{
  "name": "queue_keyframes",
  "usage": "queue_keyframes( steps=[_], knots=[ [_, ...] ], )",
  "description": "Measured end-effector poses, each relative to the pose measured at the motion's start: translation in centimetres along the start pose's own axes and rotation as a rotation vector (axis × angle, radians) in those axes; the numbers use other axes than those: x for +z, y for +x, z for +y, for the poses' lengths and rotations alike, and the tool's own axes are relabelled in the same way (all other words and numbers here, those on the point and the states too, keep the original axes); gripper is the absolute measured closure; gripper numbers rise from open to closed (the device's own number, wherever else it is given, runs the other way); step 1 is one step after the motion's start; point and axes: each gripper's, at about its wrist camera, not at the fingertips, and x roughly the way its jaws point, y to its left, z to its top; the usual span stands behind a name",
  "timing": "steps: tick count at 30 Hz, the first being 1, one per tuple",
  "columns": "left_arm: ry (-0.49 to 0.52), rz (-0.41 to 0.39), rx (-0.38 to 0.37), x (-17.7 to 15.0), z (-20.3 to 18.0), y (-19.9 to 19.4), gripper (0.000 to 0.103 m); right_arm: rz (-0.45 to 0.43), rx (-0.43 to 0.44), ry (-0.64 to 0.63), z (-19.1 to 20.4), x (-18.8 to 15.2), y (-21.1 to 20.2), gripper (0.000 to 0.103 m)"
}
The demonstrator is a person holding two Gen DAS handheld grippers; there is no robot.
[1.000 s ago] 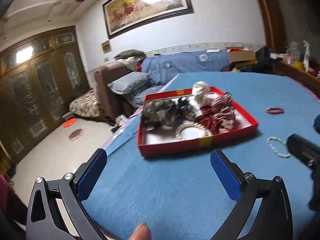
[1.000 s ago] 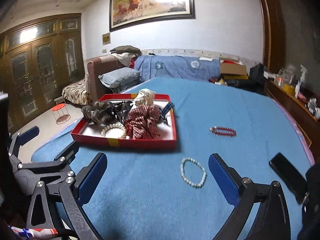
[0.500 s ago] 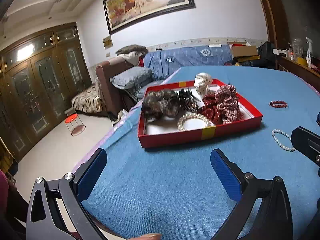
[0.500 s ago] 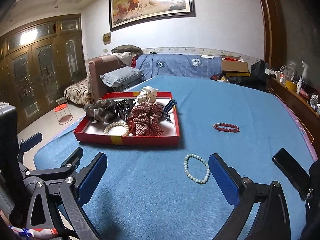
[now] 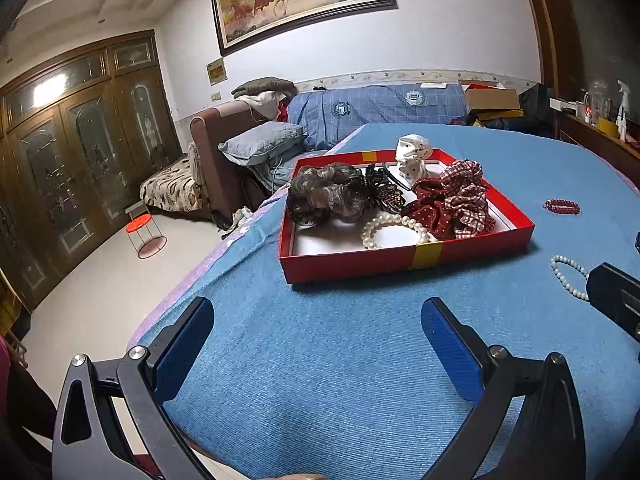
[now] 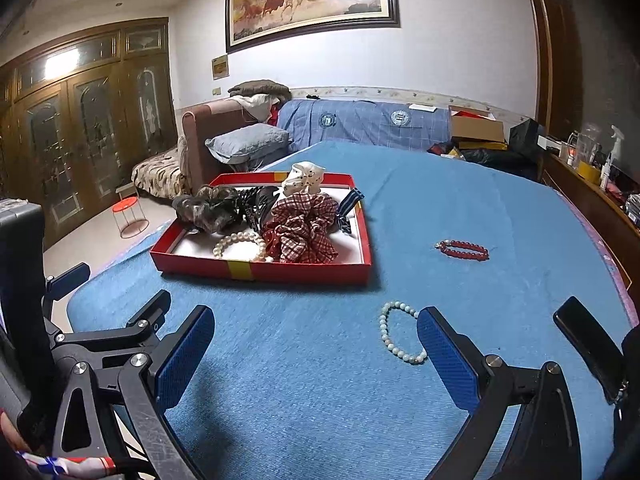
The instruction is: Organize jewelry
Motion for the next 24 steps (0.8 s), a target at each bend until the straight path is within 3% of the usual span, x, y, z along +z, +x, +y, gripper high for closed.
queue_keyframes(
  steps=[24],
  knots=[
    [-0.003,0.017,-0.015,-0.23,0.24,0.37,0.000,0.008,0.009,-0.001,0.25,-0.04,0.19,0.000]
  ],
)
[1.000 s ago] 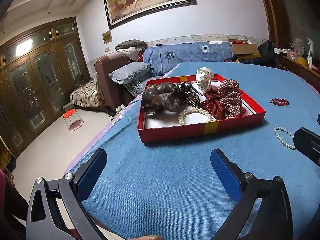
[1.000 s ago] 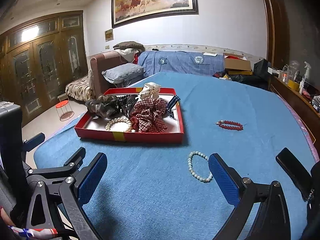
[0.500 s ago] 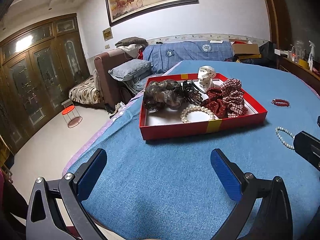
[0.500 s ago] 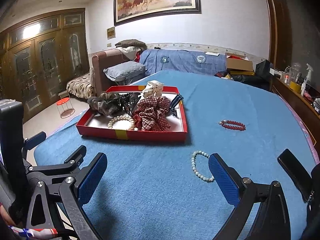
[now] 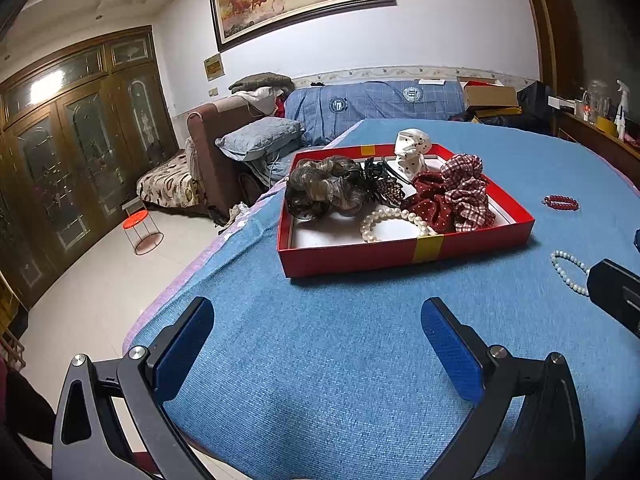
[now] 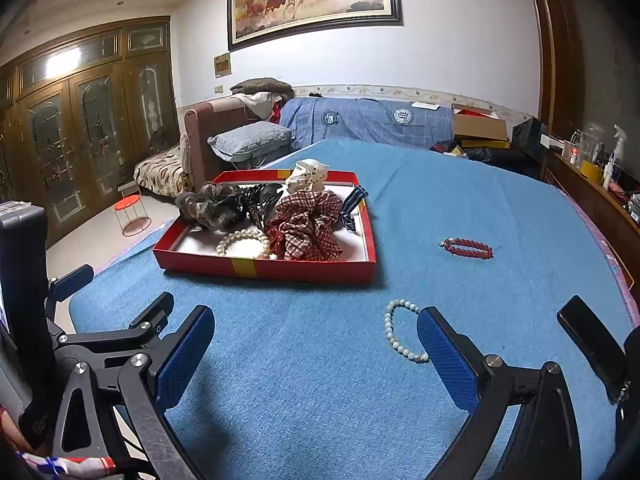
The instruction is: Organize jewelry
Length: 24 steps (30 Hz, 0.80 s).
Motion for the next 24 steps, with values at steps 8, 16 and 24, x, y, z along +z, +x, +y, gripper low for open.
queue_keyframes(
  steps=[8,16,24],
  knots=[
    [0.000,0.000,0.001,-0.19,-0.01,0.15,0.000,0.003,0.000,-0.001,0.01,-0.03,0.06,0.000],
    [0.000,0.000,0.000,-0.23,-0.04,0.26,0.000,0.005,0.002,0.000,0.07,-0.17,0.14,0.000],
    [0.000,0.007,-0.010,-0.38,0.03,0.39,0.000,0.005,0.002,0.001,0.03,-0.16,0.14,0.000]
  ],
)
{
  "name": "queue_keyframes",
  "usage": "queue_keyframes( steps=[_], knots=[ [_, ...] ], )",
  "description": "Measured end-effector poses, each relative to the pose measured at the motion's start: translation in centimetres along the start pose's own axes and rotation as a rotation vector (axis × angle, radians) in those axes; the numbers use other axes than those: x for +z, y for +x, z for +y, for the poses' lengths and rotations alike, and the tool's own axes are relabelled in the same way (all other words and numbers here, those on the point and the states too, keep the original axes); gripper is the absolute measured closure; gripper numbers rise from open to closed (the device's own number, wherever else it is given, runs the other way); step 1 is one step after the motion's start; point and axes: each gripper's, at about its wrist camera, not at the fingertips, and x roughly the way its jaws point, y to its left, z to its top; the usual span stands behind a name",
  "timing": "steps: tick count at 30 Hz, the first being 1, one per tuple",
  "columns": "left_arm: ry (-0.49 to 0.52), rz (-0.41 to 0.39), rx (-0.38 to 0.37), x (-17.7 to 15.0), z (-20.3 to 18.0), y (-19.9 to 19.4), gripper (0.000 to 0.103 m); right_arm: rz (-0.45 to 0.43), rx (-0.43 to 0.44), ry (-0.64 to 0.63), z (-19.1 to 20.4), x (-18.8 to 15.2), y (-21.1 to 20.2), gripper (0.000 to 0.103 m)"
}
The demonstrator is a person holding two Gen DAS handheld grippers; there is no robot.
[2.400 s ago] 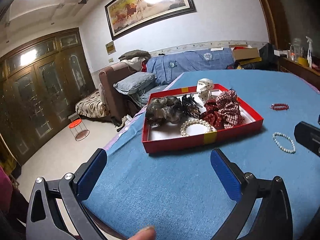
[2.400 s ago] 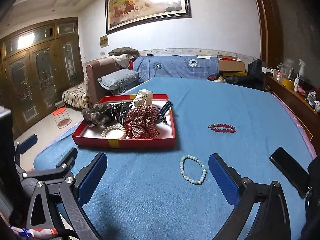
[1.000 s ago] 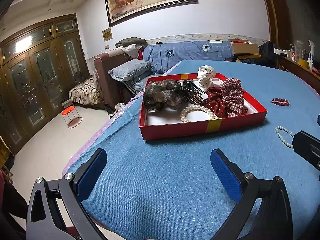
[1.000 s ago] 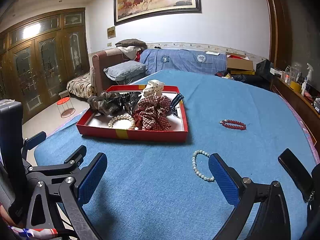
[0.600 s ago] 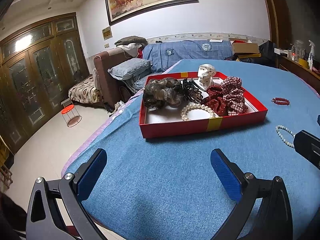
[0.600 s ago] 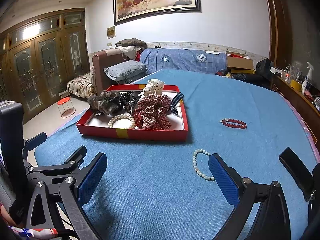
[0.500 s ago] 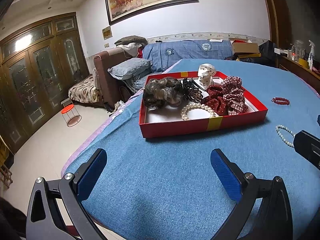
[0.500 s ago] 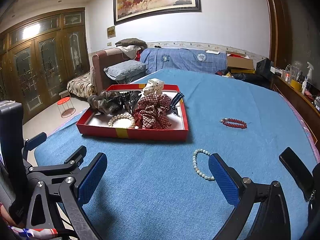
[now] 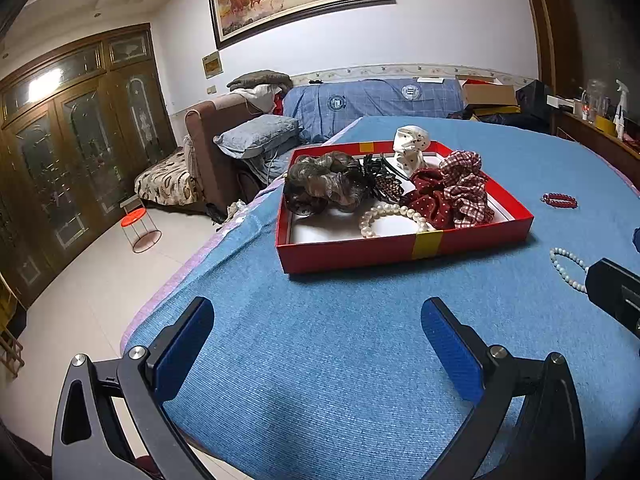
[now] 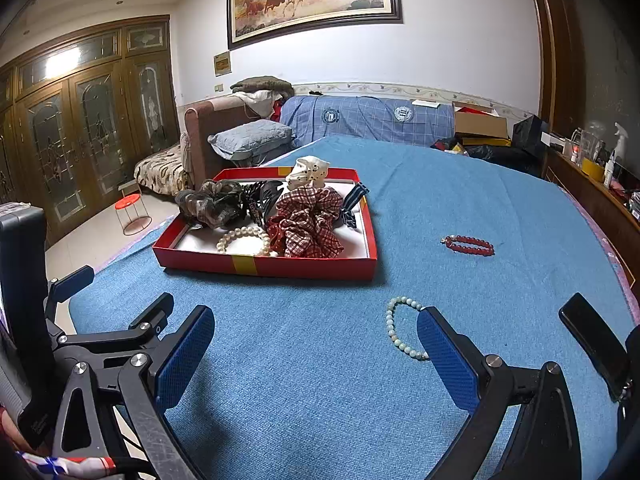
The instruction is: Organize jewelry
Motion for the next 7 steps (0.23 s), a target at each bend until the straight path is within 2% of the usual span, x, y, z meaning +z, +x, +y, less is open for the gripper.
queue_keyframes(
  steps=[7],
  knots=[
    [0.023,-0.021,0.008,0.08,-0.43,-0.59,0.000,-0.004,-0.007,0.016,-0.26,-0.03,0.04,0.000]
  ],
)
